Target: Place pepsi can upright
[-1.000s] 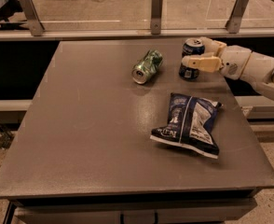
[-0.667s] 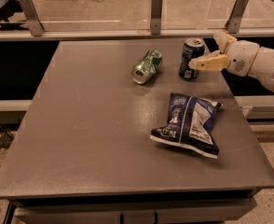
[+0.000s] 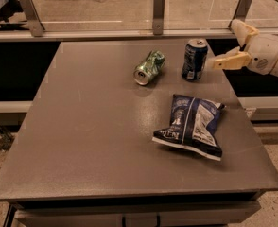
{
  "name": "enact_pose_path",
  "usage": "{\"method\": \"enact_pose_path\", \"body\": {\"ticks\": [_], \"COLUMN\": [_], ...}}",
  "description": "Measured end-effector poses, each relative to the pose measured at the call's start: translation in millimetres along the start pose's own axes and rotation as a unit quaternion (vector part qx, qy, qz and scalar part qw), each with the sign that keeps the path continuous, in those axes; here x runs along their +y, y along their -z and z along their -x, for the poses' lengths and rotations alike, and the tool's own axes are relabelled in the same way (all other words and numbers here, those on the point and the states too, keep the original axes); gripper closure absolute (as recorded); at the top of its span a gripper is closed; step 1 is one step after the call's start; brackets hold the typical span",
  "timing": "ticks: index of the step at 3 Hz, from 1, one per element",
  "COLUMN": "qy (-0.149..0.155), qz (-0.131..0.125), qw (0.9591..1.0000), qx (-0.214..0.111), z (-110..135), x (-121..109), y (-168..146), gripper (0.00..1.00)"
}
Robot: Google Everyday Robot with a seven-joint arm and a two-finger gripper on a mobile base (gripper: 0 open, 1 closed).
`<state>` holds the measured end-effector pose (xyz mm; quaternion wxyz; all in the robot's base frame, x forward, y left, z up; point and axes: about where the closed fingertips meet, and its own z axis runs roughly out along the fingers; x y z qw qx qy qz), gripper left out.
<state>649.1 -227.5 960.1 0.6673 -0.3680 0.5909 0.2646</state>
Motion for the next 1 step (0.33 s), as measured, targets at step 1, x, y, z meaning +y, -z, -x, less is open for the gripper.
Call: {"method": "enact_pose_path", "body": {"ticks": [1], "qy": [0.007], "qz": [0.001], "qw": [1.0], "qx": [-0.001], "z": [0.9], "x": [0.9], "y": [-1.1], "gripper": [0.0]}}
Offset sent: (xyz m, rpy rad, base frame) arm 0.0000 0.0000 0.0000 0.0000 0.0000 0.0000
